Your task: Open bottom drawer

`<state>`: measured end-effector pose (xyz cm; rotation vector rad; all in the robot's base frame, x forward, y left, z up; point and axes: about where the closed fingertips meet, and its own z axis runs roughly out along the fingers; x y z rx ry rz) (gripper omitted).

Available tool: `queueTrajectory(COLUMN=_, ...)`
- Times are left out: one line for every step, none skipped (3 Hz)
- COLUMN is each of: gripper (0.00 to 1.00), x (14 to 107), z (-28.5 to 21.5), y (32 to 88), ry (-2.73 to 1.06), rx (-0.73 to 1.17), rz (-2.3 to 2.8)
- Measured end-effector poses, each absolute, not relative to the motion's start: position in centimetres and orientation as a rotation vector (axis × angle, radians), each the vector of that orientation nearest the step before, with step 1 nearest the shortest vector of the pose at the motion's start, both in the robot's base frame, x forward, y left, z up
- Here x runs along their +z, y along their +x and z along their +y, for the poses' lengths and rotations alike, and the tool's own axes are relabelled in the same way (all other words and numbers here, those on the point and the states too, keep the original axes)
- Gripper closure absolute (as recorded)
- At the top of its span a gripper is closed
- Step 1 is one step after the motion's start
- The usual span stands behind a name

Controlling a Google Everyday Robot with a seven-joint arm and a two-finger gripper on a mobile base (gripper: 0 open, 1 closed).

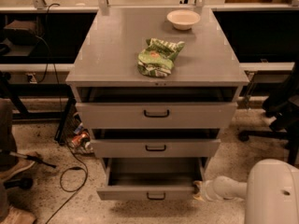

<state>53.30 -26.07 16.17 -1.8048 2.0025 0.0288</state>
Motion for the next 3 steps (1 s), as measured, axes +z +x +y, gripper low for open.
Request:
queueTrajectory(gripper=1.00, x=16.2, z=-26.0, y=53.3, ry=-1.804, rx=0.029, rz=2.003)
queueTrajectory(gripper=1.00, x=15.9, z=-26.8, y=51.2, ry=-1.757, rx=0.032, rz=2.050)
queueTrajectory(gripper=1.00, x=16.1, z=-26.6, y=51.3, ry=-1.757, rx=0.033, rz=2.050)
